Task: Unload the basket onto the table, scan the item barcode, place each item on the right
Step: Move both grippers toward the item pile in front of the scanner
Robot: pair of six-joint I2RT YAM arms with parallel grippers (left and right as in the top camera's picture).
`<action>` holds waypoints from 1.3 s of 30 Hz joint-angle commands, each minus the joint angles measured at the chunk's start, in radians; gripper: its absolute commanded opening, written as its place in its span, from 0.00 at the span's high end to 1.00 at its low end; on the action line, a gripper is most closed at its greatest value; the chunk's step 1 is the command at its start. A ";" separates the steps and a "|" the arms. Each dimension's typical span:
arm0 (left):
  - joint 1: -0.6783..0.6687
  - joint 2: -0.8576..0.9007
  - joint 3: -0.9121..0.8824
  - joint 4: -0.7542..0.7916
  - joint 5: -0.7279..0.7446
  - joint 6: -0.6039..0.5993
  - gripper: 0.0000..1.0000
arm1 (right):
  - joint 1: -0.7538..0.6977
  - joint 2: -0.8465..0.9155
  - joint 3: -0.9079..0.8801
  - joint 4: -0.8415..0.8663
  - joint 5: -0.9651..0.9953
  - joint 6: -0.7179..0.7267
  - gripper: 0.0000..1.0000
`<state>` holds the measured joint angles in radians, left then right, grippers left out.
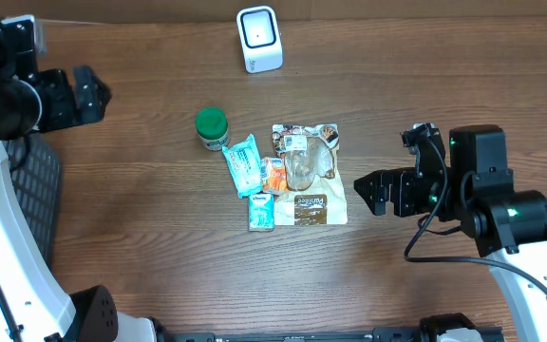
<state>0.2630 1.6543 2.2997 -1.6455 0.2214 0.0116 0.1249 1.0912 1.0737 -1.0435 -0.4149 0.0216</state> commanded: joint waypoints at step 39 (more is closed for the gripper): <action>-0.755 0.270 -0.841 0.829 0.198 -0.621 0.96 | -0.003 0.000 0.021 0.090 -0.033 0.095 0.79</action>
<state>-0.4774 1.9194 1.4975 -0.8352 0.3458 -0.5785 0.1249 1.0931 1.0737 -0.9596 -0.4389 0.1089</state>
